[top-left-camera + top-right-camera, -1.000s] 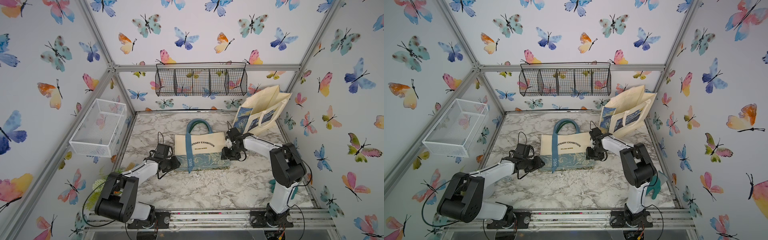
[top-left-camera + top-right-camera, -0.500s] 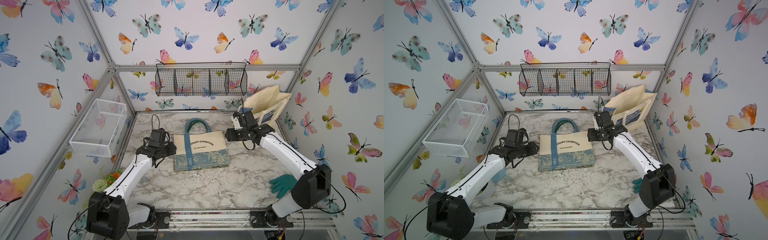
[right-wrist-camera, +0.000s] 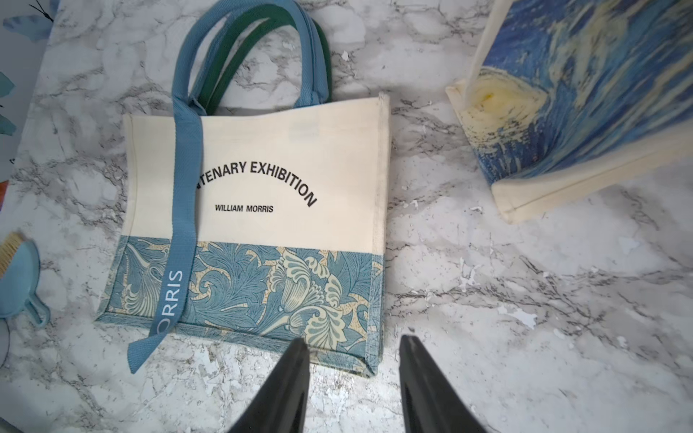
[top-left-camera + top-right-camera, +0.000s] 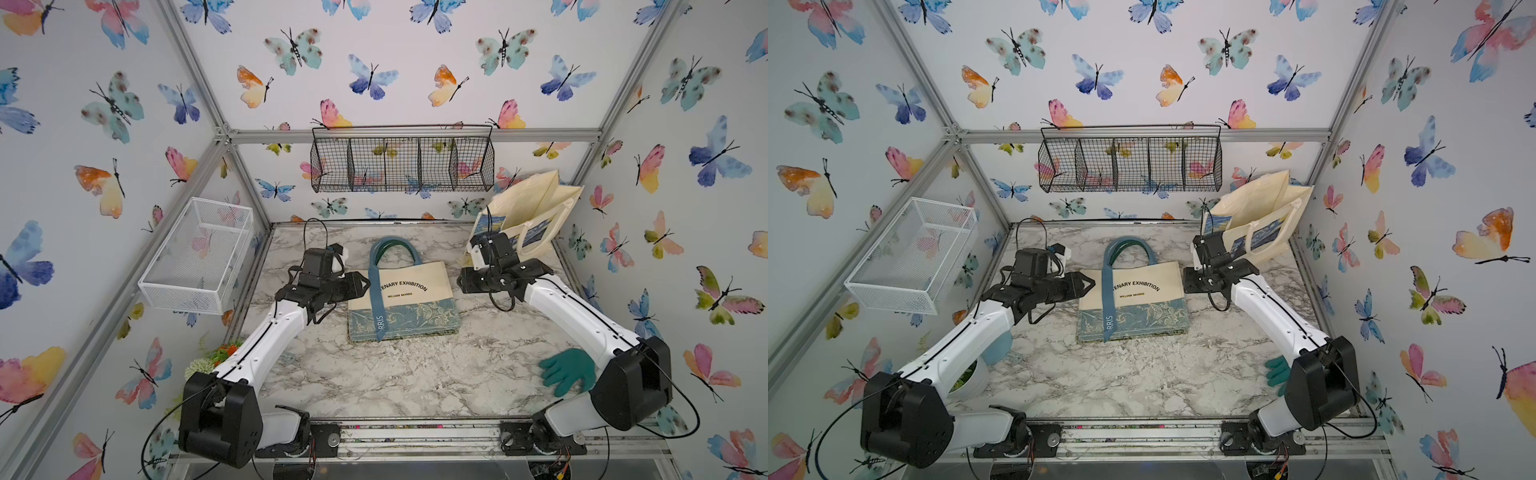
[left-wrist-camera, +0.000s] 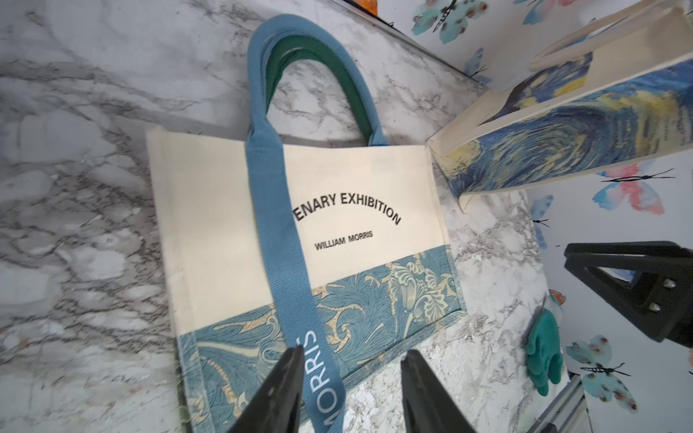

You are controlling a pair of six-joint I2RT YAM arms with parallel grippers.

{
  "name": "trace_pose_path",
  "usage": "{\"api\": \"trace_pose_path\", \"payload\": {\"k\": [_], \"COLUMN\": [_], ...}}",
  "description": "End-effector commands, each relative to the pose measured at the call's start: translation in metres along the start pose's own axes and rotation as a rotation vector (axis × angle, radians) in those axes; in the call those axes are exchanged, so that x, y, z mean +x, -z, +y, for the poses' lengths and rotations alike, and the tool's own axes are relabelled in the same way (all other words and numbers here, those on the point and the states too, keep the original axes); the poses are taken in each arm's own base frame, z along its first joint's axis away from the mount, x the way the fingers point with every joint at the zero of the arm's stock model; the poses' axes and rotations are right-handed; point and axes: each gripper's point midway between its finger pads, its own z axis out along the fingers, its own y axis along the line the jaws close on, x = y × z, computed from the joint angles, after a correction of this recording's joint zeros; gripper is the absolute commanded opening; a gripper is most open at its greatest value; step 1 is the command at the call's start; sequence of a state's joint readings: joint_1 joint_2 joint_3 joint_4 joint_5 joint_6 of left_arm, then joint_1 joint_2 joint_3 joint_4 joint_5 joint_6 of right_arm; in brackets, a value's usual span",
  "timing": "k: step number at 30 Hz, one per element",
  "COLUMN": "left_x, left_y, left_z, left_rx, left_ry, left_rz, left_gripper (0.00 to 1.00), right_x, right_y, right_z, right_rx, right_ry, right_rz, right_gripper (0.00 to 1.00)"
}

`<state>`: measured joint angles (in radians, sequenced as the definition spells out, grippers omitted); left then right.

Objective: Put away the canvas bag
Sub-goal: Adjust the canvas bag at the center of the board.

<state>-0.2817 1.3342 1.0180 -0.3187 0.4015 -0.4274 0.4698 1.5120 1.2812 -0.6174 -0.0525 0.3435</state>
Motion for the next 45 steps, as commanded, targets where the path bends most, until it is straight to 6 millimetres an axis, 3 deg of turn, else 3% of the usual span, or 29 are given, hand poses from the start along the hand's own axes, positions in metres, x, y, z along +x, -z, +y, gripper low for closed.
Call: {"api": "trace_pose_path", "payload": {"k": [1,5,15,22,29,45], "left_x": [-0.01,-0.005,0.004,0.006,0.009,0.013], "left_y": [-0.007,-0.006,-0.005,-0.007,-0.008,-0.013], "left_z": [-0.015,-0.021,-0.018,-0.016,-0.013,-0.009], "left_rx": [0.075,0.121,0.117,0.114,0.111,0.109], "left_ry": [-0.006,0.009,0.014,0.022,0.023,0.031], "left_rz": [0.01,0.018,0.031,0.036,0.036,0.041], "left_gripper": [0.46,0.45,0.45,0.44,0.44,0.44], "right_x": [0.046,0.091,0.114,0.126,0.134,0.134], "right_y": [-0.042,-0.077,-0.095,-0.098,-0.088,-0.077], "right_z": [-0.013,-0.019,-0.016,-0.003,0.003,0.011], "right_rx": [0.026,0.006,-0.044,-0.129,-0.169,-0.218], "right_ry": [-0.029,-0.074,-0.095,-0.128,-0.16,-0.187], "right_rz": [0.18,0.292,0.347,0.379,0.384,0.374], "right_gripper": [0.41,0.38,0.37,0.36,0.36,0.36]}}
